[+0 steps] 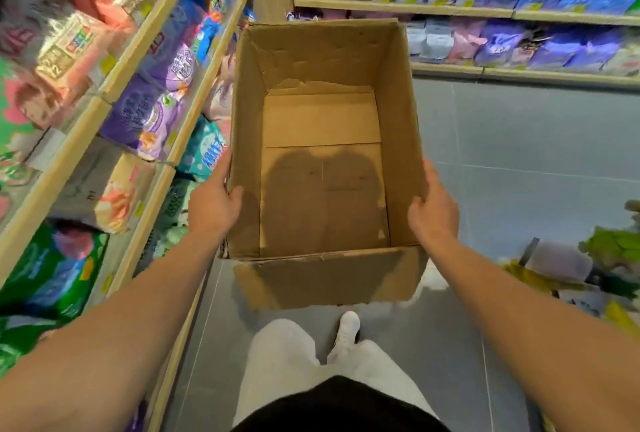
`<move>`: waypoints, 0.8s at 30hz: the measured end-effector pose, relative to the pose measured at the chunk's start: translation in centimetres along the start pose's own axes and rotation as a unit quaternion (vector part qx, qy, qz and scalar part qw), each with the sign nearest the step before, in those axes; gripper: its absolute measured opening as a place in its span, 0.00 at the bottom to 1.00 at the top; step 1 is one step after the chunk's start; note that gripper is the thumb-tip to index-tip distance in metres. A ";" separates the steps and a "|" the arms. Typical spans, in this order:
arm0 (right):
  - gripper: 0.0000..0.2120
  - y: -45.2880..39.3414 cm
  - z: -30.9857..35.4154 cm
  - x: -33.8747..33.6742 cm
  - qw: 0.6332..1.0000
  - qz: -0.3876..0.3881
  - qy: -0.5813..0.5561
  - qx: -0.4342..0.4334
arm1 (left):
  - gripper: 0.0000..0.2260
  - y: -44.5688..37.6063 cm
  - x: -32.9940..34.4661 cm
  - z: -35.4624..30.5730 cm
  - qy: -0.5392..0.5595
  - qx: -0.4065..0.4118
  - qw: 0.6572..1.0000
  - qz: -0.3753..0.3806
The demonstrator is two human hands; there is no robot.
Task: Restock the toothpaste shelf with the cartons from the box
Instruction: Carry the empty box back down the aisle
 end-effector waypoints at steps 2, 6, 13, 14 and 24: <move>0.33 -4.0 1.8 0.8 1.000 -0.002 -0.003 -0.011 | 0.32 -4.3 0.6 -0.9 0.005 0.003 1.000 -0.001; 0.33 -13.0 5.3 3.3 1.000 -0.002 0.010 -0.017 | 0.33 -13.4 2.0 -2.7 0.017 0.022 1.000 -0.008; 0.37 -26.9 11.9 8.6 0.999 -0.008 0.014 0.030 | 0.32 -32.4 5.8 -2.9 0.022 0.012 0.999 0.024; 0.37 -28.6 12.9 9.1 0.999 -0.008 0.013 0.036 | 0.32 -34.7 6.0 -3.3 0.014 0.019 0.999 0.029; 0.36 -43.0 17.4 14.0 0.995 0.006 0.005 0.095 | 0.33 -52.3 9.8 -5.9 -0.005 0.036 0.996 0.079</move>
Point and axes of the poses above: each hand's wrist, its own y-axis away from the middle knuckle, its own x-axis out of the palm, z = x × y, the point moved 9 cm from there along -y, towards the middle knuckle
